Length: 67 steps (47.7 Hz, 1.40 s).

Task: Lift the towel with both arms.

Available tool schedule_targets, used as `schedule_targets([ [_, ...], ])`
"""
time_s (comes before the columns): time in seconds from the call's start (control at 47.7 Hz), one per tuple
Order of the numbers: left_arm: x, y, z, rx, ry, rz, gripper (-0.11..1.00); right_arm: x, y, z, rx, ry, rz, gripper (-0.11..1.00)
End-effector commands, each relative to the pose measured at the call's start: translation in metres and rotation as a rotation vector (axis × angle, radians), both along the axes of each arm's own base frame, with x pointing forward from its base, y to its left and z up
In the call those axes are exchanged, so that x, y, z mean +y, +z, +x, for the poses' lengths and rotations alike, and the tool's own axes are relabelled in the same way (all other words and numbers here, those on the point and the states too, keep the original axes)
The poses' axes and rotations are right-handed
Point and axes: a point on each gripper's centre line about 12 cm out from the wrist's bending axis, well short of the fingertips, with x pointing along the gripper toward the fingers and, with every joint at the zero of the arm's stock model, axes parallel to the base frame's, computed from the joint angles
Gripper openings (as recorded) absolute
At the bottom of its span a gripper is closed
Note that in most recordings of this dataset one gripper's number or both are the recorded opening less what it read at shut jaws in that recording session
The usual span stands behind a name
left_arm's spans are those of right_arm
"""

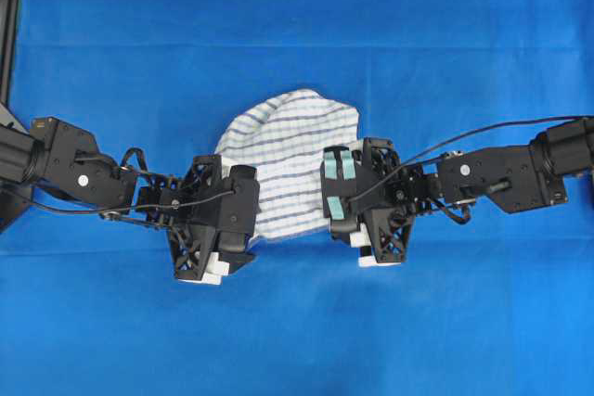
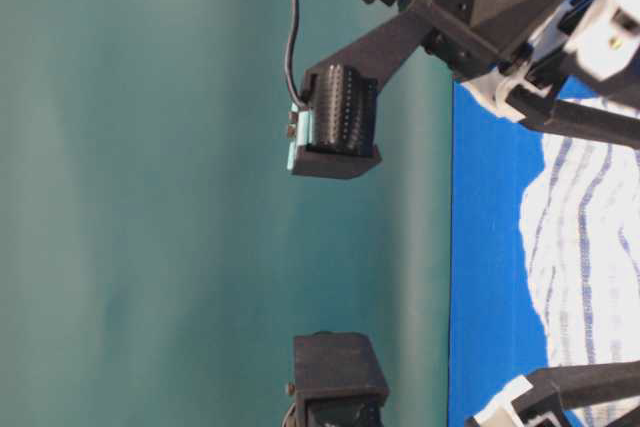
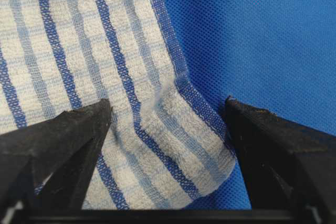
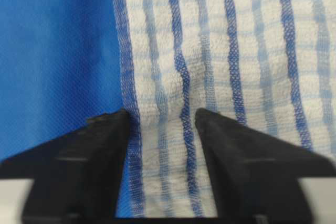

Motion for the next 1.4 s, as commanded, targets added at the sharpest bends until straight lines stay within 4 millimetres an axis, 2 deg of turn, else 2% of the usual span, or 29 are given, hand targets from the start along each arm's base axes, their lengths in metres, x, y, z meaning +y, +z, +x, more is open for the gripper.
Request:
schedule_targets([
  [0.0, 0.000, 0.007, 0.005, -0.021, 0.005, -0.006, 0.75, -0.004, 0.006, 0.004, -0.021, -0.011, 0.001, 0.45],
  [0.084, 0.000, 0.007, 0.004, -0.019, 0.003, -0.005, 0.53, -0.006, 0.006, 0.005, -0.024, -0.016, 0.003, 0.21],
  [0.147, 0.001, 0.007, 0.003, -0.019, 0.004, -0.005, 0.31, -0.006, 0.007, 0.005, -0.026, -0.015, 0.002, 0.03],
  [0.252, 0.000, 0.009, 0.003, -0.018, 0.001, -0.003, 0.04, -0.006, 0.007, 0.005, -0.023, -0.016, 0.001, 0.01],
  [0.293, 0.000, 0.012, 0.004, -0.020, 0.003, -0.004, 0.00, -0.006, 0.008, 0.005, -0.025, -0.016, 0.001, 0.01],
  [0.398, 0.000, 0.024, 0.005, -0.027, 0.002, -0.006, 0.01, -0.007, 0.020, 0.005, -0.043, -0.018, 0.003, 0.01],
  [0.461, 0.001, 0.043, 0.006, -0.042, 0.005, -0.010, 0.01, -0.007, 0.034, 0.004, -0.062, -0.019, 0.003, 0.01],
  [0.65, 0.003, 0.112, 0.007, -0.123, 0.009, -0.028, 0.01, -0.010, 0.100, -0.003, -0.143, -0.026, -0.003, 0.01],
  [0.88, 0.020, 0.183, -0.010, -0.232, 0.046, -0.044, 0.01, -0.022, 0.182, -0.018, -0.256, -0.064, -0.008, 0.01],
  [1.048, 0.029, 0.221, -0.023, -0.273, 0.064, -0.042, 0.01, -0.030, 0.228, -0.029, -0.309, -0.080, -0.030, 0.01],
  [1.383, 0.057, 0.296, -0.035, -0.359, 0.136, -0.027, 0.01, -0.041, 0.312, -0.041, -0.376, -0.102, -0.138, 0.01],
])
